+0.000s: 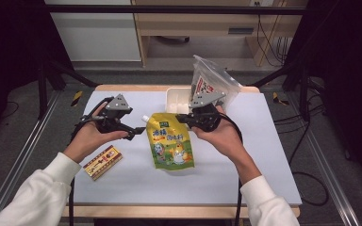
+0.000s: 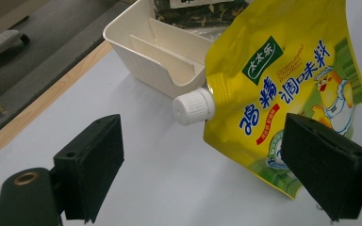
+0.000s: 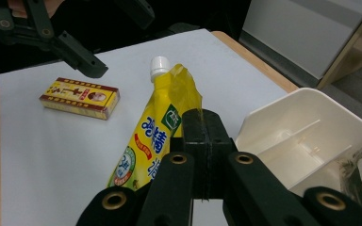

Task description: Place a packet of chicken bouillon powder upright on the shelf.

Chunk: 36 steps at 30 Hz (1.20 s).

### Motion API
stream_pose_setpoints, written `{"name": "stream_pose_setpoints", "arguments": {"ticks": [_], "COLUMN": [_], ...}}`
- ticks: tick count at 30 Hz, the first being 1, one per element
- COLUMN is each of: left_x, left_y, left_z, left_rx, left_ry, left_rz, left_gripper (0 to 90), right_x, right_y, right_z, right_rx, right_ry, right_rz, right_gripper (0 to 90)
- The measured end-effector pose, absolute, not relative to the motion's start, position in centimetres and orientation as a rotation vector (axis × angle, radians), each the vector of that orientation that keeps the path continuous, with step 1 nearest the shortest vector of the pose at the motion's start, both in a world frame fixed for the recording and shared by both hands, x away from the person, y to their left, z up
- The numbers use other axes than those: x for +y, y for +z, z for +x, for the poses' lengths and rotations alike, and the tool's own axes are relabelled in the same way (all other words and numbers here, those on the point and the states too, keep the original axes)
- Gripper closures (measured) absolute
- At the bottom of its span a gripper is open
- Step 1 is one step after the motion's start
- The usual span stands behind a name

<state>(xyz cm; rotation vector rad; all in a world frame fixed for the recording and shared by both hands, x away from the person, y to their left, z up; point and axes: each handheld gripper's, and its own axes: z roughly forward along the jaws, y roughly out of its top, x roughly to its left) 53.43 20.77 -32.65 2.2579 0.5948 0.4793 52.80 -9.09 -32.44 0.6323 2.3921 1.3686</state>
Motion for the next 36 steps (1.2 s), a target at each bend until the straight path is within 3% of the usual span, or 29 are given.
{"name": "stream_pose_setpoints", "arguments": {"ticks": [26,30,36], "left_x": [20.5,19.5,18.7], "left_y": [-33.6,-34.1,-34.3], "left_z": [53.6,54.0,54.5], "left_rx": [0.481,0.458,0.413], "left_ry": [0.436,0.389,0.321], "left_rz": [2.349,2.36,2.371], "left_gripper": [15.9,19.5,32.0], "right_x": [-8.2,-8.0,-8.1], "right_y": [-31.7,-31.5,-31.4], "right_z": [50.4,50.0,49.8], "right_rx": [2.402,2.408,2.416], "right_ry": [1.424,1.427,1.425], "right_rz": [0.491,0.456,0.442], "right_gripper": [90.0,90.0,90.0]}}
